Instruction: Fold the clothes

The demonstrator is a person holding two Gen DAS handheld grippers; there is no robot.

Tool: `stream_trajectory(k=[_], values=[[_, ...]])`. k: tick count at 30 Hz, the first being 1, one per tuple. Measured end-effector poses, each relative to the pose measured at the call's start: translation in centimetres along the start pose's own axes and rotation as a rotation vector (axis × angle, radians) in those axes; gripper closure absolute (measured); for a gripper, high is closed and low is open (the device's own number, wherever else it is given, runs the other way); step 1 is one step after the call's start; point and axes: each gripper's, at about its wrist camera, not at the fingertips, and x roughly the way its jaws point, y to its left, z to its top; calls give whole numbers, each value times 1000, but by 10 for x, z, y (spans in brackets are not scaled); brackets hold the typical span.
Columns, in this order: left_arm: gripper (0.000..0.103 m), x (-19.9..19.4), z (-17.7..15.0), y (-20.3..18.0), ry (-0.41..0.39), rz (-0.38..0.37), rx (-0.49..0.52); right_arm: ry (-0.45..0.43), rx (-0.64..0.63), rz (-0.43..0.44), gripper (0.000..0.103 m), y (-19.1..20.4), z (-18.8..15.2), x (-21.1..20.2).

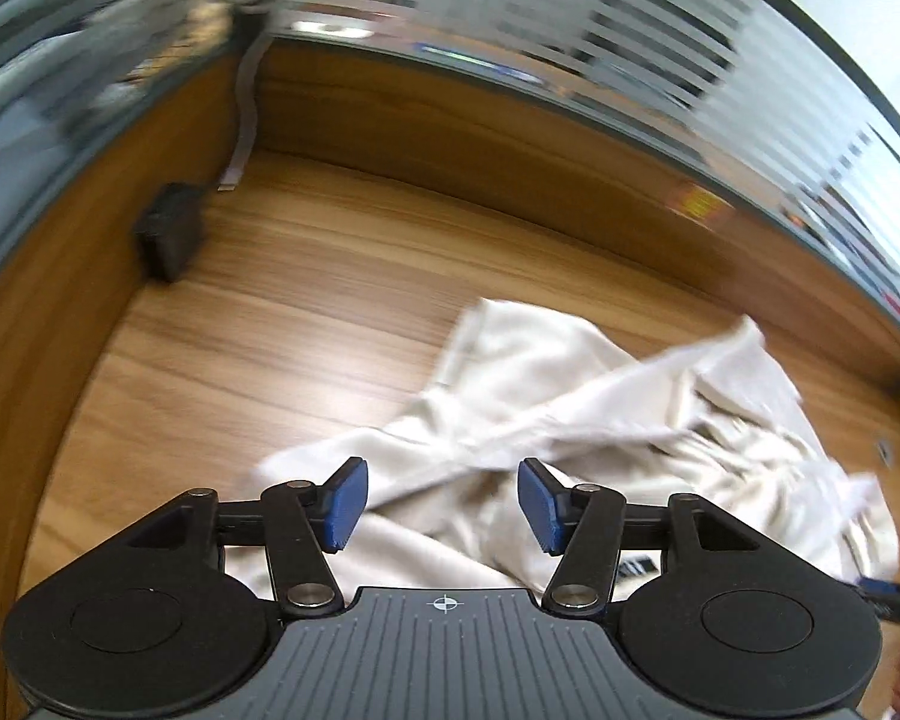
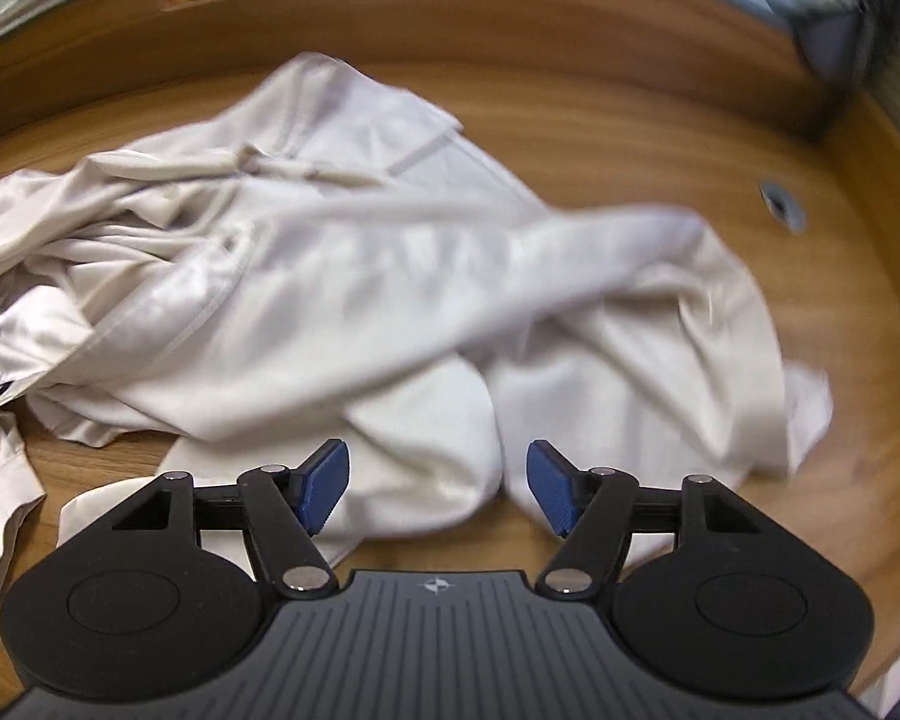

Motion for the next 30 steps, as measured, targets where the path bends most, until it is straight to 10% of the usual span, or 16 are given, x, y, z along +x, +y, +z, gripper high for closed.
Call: stream_trajectory(k=[5,7,9,30], values=[[40,11,-7,-33,47,-85,84,54,114,41,41,-7,-11,20],[38,16,-12,-47,68,-126,126,61,141,61,84,-8,-11,26],[36,22,-18,-63,88,-164,176,58,157,76,101,-12,-10,26],[32,87,-84,-196,298,-273,616,6,110,-184,101,-176,-51,-73]])
